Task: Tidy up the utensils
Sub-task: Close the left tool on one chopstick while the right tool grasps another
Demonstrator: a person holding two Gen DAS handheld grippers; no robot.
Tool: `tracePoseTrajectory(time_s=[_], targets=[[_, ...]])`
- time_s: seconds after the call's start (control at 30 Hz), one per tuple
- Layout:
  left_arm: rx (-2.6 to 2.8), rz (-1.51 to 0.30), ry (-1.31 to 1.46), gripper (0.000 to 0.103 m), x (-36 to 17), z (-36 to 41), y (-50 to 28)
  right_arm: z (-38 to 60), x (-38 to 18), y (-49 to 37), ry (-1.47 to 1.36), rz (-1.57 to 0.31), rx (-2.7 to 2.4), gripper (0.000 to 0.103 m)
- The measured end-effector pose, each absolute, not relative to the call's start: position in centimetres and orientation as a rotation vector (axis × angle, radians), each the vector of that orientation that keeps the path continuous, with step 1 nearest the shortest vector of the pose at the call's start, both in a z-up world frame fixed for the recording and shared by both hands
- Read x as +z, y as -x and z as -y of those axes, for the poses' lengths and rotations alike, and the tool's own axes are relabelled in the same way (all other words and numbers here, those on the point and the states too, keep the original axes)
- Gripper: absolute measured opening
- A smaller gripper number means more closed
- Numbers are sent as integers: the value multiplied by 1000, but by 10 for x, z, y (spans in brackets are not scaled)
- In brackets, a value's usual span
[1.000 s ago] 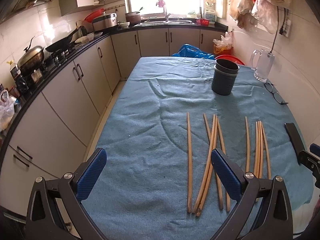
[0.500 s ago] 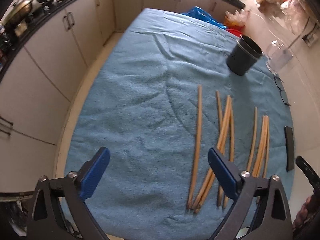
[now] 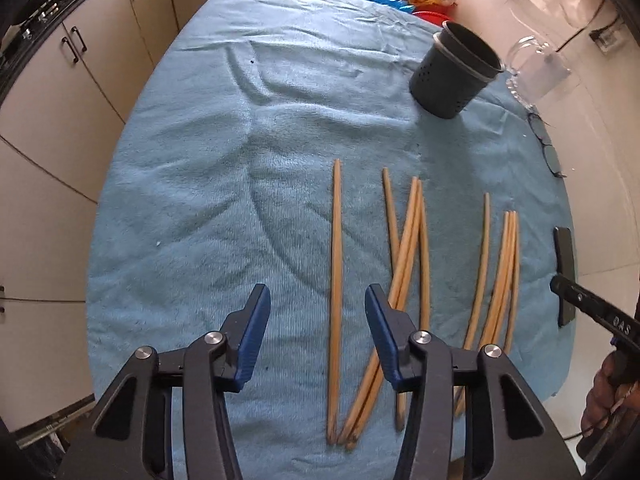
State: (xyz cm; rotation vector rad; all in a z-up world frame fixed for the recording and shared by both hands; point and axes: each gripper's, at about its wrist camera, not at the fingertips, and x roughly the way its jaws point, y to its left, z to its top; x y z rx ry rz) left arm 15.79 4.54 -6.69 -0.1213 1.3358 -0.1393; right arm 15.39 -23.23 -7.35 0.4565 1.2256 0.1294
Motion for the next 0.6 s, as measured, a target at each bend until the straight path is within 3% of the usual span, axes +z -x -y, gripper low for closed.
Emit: tracePoseTrajectory(time_s=[0.6], targets=[[-62, -1412, 143, 48, -85, -43, -187, 254, -115, -203, -463, -1364, 113, 23]])
